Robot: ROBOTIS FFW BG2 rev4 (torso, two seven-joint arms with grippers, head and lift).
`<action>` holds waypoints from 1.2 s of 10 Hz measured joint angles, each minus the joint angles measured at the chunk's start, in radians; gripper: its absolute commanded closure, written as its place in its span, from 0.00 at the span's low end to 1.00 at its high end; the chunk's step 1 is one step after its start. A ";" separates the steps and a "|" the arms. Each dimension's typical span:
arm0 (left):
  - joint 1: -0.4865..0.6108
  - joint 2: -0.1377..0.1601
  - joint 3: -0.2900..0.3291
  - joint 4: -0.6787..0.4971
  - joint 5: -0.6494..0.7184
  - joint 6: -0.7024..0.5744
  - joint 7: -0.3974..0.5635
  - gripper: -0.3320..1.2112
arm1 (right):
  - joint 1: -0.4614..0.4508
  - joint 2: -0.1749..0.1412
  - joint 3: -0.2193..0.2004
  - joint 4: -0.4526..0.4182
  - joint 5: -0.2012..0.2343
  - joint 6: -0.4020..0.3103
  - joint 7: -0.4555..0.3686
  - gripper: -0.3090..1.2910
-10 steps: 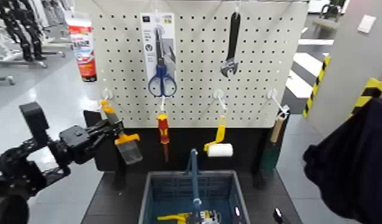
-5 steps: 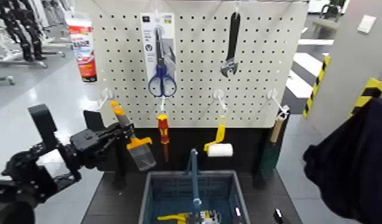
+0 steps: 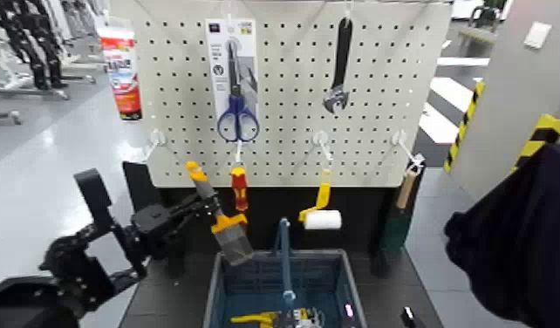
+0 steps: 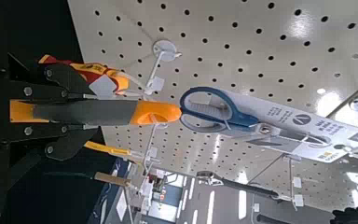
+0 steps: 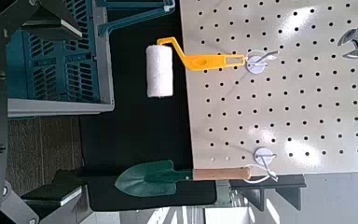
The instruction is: Put the yellow paint brush into the crate.
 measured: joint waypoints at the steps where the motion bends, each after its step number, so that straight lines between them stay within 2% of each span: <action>1: 0.003 -0.006 -0.021 0.027 0.024 -0.015 0.008 0.99 | 0.000 0.000 0.000 0.001 -0.001 -0.002 0.000 0.28; 5: -0.002 -0.029 -0.107 0.187 0.079 -0.073 0.009 0.99 | -0.003 -0.004 0.001 0.008 -0.010 -0.012 0.000 0.28; 9: -0.060 -0.029 -0.236 0.344 0.103 -0.094 -0.006 0.99 | -0.006 -0.006 0.003 0.018 -0.022 -0.028 0.000 0.28; 12: -0.083 -0.022 -0.305 0.418 0.175 -0.093 -0.006 0.98 | -0.006 -0.006 0.003 0.023 -0.029 -0.041 0.000 0.28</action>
